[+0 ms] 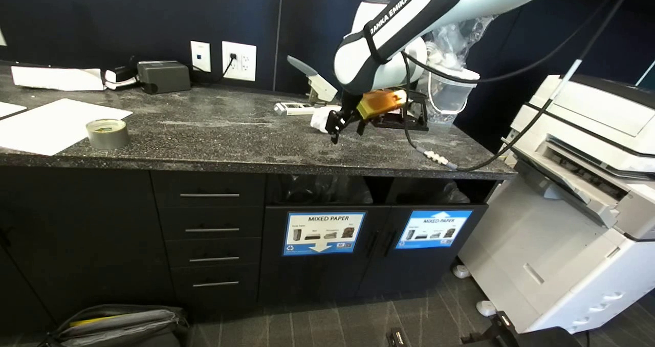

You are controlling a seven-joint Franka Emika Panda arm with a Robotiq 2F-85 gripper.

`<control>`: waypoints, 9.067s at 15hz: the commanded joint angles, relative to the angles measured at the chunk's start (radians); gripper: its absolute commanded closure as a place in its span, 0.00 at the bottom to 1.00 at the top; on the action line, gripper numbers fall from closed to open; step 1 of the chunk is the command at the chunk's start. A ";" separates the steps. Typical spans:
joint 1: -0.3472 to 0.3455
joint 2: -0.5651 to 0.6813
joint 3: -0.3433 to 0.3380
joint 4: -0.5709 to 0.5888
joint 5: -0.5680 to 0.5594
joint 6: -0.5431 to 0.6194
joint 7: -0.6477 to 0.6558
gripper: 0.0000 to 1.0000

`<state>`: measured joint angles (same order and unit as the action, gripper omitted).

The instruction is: Put the tissues inside the rubbish bin.

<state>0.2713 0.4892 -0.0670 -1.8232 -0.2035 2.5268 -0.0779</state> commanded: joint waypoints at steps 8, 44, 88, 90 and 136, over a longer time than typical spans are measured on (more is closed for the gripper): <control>-0.134 0.360 0.095 0.564 0.237 -0.094 0.212 0.00; -0.058 0.919 -0.114 1.362 0.244 -0.065 1.178 0.00; -0.156 0.778 0.168 1.177 0.274 -0.473 0.006 0.94; -0.176 0.741 0.185 1.135 0.278 -0.539 -0.058 0.94; -0.211 0.472 0.170 -0.226 0.255 0.955 0.058 0.94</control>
<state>0.0281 0.9012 0.1282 -2.1395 0.0598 3.4166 -0.0632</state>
